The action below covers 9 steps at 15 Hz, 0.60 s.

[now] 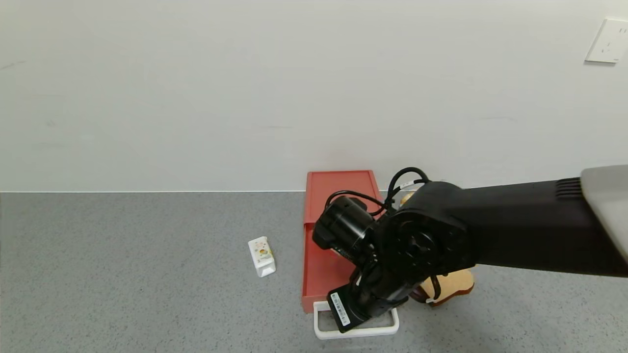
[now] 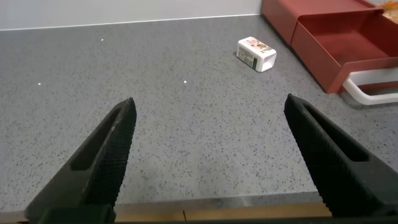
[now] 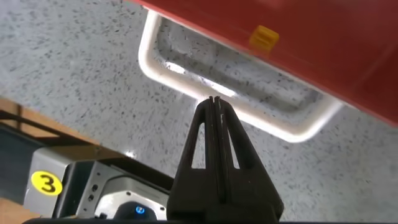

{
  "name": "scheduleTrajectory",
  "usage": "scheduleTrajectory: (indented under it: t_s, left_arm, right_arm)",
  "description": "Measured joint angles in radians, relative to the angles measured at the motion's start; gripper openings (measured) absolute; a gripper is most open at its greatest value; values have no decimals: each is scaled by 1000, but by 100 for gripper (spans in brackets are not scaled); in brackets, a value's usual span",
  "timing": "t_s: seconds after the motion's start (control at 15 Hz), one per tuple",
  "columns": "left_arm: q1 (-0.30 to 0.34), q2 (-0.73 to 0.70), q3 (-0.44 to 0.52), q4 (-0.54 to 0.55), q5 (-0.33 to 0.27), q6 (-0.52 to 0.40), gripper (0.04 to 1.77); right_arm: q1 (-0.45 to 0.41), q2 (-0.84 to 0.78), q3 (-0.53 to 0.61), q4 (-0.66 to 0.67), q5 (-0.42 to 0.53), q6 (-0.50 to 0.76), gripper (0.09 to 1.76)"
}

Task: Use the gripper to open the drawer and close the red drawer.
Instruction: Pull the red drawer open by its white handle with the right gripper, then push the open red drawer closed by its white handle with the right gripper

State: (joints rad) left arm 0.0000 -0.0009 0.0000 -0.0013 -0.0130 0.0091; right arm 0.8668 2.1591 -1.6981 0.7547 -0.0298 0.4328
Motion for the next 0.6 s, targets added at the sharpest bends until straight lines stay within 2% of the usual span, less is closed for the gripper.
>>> scheduleTrajectory:
  t_s: [0.2,0.4,0.6]
  left_arm:
    - [0,0,0,0,0,0,172]
    - [0,0,0,0,1,0,172]
    - [0,0,0,0,0,0,172]
  right_arm:
    - [-1,-97,13,31,-5,-50,11]
    - [-30,-219,54,26,1,-161,11]
    - [-130,-344,124,-49,111,-287,11]
